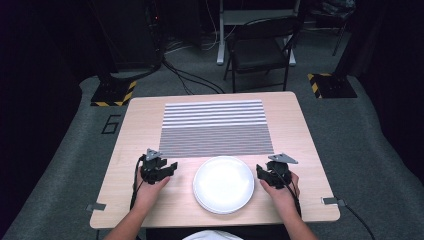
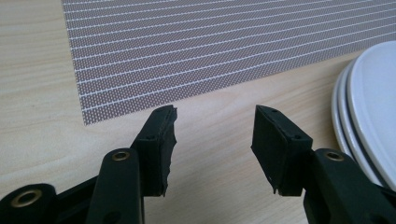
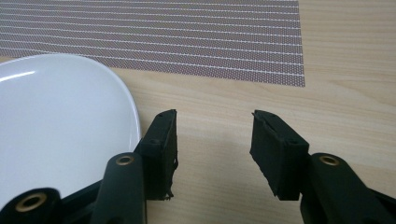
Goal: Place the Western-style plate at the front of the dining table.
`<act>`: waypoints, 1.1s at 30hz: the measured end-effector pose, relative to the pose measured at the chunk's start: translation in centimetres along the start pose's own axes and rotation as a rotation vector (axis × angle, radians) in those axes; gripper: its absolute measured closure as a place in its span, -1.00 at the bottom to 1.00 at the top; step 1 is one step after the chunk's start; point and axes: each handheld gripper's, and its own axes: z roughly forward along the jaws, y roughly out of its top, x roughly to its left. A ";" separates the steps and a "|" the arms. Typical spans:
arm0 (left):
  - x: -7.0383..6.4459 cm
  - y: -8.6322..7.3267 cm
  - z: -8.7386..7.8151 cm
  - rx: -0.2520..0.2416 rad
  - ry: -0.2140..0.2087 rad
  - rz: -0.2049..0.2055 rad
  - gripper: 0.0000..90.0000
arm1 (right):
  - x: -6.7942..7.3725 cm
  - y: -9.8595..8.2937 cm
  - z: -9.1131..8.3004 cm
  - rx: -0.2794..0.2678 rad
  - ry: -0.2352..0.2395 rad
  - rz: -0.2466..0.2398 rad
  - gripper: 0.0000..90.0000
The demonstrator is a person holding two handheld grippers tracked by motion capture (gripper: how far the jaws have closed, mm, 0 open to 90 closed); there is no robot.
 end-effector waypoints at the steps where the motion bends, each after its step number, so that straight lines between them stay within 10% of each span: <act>1: -0.1 0.2 -0.1 -0.005 -0.003 0.003 0.08 | 0.1 0.0 -0.2 0.002 -0.006 0.001 0.14; 18: -3.1 1.7 -1.6 -0.005 -0.055 -0.014 0.13 | 1.5 -0.7 -3.5 0.024 0.013 0.054 0.27; 33: -4.6 0.6 0.0 0.018 -0.145 0.007 0.23 | 2.1 -1.2 -1.8 0.037 0.071 0.077 0.24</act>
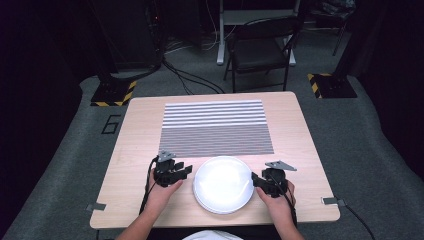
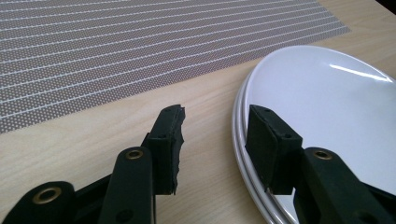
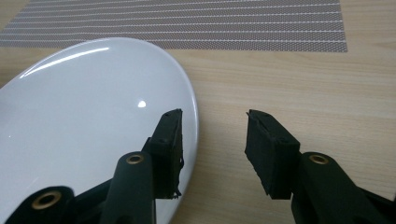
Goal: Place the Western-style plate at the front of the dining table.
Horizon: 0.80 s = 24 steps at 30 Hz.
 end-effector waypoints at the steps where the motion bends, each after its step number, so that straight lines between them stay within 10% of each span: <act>1: 0.0 0.0 0.1 0.004 -0.007 -0.005 0.24 | 0.1 0.0 0.2 0.008 0.004 -0.008 0.23; 24: -0.8 -1.0 0.1 0.020 -0.057 -0.021 0.26 | 1.1 -0.7 1.1 0.078 0.095 0.027 0.22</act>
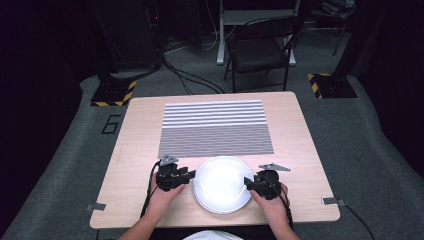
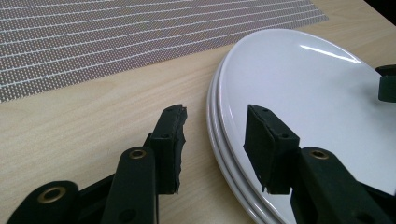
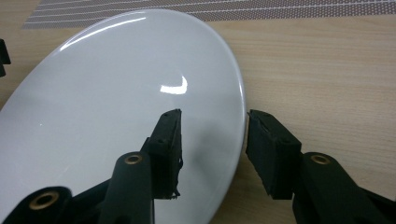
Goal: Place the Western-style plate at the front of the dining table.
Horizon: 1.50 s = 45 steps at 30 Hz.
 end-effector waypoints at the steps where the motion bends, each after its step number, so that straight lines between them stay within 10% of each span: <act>1: 0.0 0.0 0.0 0.001 -0.001 -0.001 0.26 | 0.1 0.0 0.0 -0.001 0.005 0.001 0.22; 45: -0.1 -1.1 -0.1 0.033 -0.069 -0.070 0.34 | 1.2 0.2 0.5 -0.009 0.054 0.014 0.21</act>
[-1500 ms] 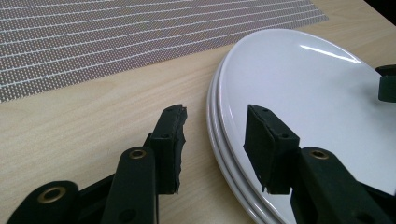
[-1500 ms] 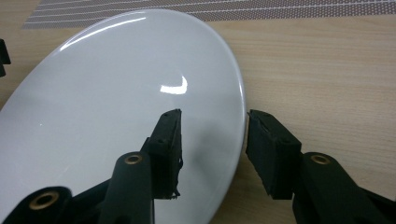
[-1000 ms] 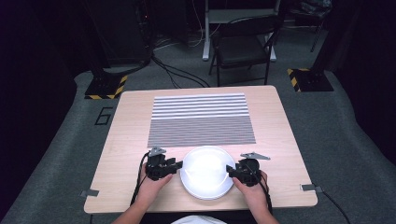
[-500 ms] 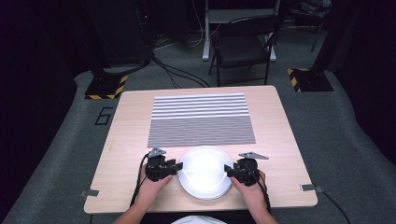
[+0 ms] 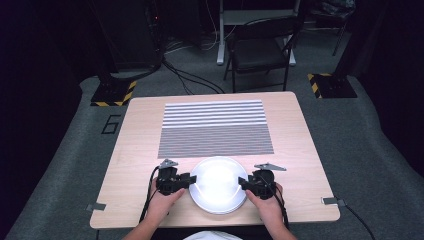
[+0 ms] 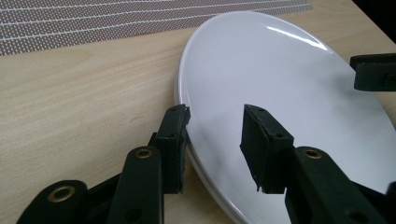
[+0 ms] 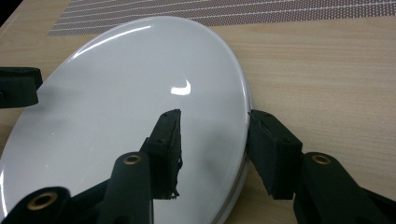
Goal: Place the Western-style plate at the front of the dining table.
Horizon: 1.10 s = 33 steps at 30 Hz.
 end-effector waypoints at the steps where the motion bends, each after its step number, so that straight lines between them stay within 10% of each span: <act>1: 0.0 0.0 0.0 -0.001 0.001 0.000 0.35 | 0.1 0.0 0.0 0.000 -0.004 0.005 0.21; 33: 1.0 -0.3 -0.6 0.008 0.023 -0.067 0.35 | 0.1 0.0 -0.1 0.002 0.062 0.073 0.27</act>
